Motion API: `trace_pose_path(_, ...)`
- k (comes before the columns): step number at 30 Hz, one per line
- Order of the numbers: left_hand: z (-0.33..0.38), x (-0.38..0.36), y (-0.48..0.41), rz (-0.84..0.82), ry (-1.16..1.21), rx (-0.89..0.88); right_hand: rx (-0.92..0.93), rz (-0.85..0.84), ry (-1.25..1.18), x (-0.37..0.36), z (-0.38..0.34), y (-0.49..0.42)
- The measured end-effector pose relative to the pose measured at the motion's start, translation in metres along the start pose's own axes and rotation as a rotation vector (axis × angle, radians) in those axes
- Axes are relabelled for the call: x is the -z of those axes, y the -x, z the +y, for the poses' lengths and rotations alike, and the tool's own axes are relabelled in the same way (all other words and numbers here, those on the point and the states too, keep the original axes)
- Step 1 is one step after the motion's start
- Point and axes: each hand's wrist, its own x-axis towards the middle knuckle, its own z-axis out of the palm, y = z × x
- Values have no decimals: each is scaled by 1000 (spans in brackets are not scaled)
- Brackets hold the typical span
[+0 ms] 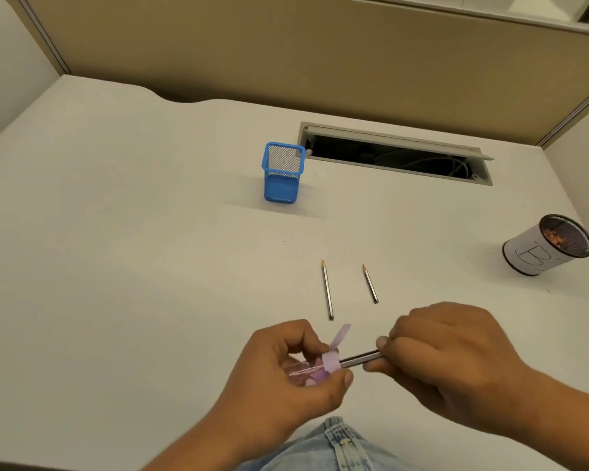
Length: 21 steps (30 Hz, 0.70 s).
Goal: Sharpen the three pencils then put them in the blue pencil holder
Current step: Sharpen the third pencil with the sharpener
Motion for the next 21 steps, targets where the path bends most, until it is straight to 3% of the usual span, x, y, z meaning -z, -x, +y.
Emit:
trace_pose_path(1, -4, 1, 1, 60, -170, -139, -135, -71, -125, 0, -4, -3)
trace_pose_path(3, -11, 5, -2, 43, -561, -496, -561, -236, -651, 0, -12, -10)
trace_pose_path(4, -17, 7, -3, 8, -662, -610, -765, -325, -913, -2, -12, -9)
trace_pose_path(5, -18, 8, -2, -37, -667, -626, -856, -359, -998, -5, -13, -5)
trace_pose_path(7, -11, 9, -2, -46, -546, -490, -812, -328, -831, -4, -13, -2)
trace_pose_path(10, 2, 7, -3, -67, -101, -68, -418, -151, -308, 13, -12, -1)
trace_pose_path(13, 1, 2, -3, -101, 81, 44, -11, -4, 66, 14, -8, 1)
trace_pose_path(15, 0, 0, 1, -28, -25, -90, -116, -33, -11, 9, -16, -3)
trace_pose_path(18, -7, 5, 4, -4, -524, -539, -769, -294, -807, 11, -25, -12)
trace_pose_path(19, -9, 6, 5, -39, -608, -605, -901, -403, -1003, 11, -22, -12)
trace_pose_path(21, -4, 7, 3, -68, -572, -554, -901, -440, -976, 12, -19, -11)
